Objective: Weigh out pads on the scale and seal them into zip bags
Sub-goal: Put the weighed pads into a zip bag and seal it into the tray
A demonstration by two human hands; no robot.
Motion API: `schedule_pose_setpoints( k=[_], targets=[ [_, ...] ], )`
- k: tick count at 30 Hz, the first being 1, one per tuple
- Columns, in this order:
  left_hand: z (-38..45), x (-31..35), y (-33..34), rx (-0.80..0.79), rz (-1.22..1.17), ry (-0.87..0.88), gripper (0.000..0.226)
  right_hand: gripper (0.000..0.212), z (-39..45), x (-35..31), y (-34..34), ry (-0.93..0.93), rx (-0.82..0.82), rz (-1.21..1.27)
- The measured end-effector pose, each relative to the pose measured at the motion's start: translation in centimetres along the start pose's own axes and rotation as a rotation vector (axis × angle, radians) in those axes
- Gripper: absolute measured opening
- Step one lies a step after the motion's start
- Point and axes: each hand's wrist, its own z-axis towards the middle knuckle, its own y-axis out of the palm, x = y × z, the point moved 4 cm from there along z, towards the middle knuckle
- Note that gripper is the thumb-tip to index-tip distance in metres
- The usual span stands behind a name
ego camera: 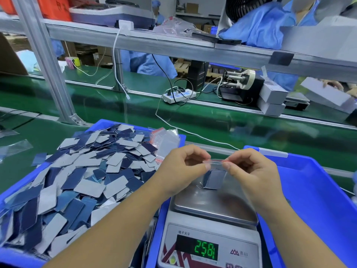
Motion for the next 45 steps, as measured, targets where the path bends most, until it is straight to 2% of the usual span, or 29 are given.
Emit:
schedule_pose_setpoints(
  k=[3,13,20,25,30,36,45],
  targets=[
    [0.0,-0.2,-0.1,-0.011,0.103,-0.024,0.009,0.025,0.0,0.1,0.0,0.008,-0.012,0.020],
    [0.0,-0.4,-0.1,-0.008,-0.111,-0.110,0.001,0.039,0.2,0.3,0.0,0.081,-0.062,0.160],
    [-0.1,-0.2,0.5,-0.052,-0.258,-0.129,0.011,0.042,-0.3,0.3,1.2,0.102,-0.187,0.235],
    [-0.3,-0.2,1.0,-0.074,-0.217,-0.093,0.007,0.038,-0.4,0.1,1.2,0.079,-0.157,0.217],
    [-0.4,-0.3,1.2,-0.078,-0.034,-0.007,0.007,0.040,-0.5,-0.2,1.4,0.055,-0.147,0.200],
    [-0.4,0.0,1.2,-0.065,-0.057,0.026,0.007,0.038,-0.5,-0.1,1.6,0.073,-0.171,0.206],
    [-0.5,-0.1,1.2,-0.052,-0.025,-0.036,0.021,0.043,-0.4,0.2,1.6,0.115,-0.187,0.278]
  ],
)
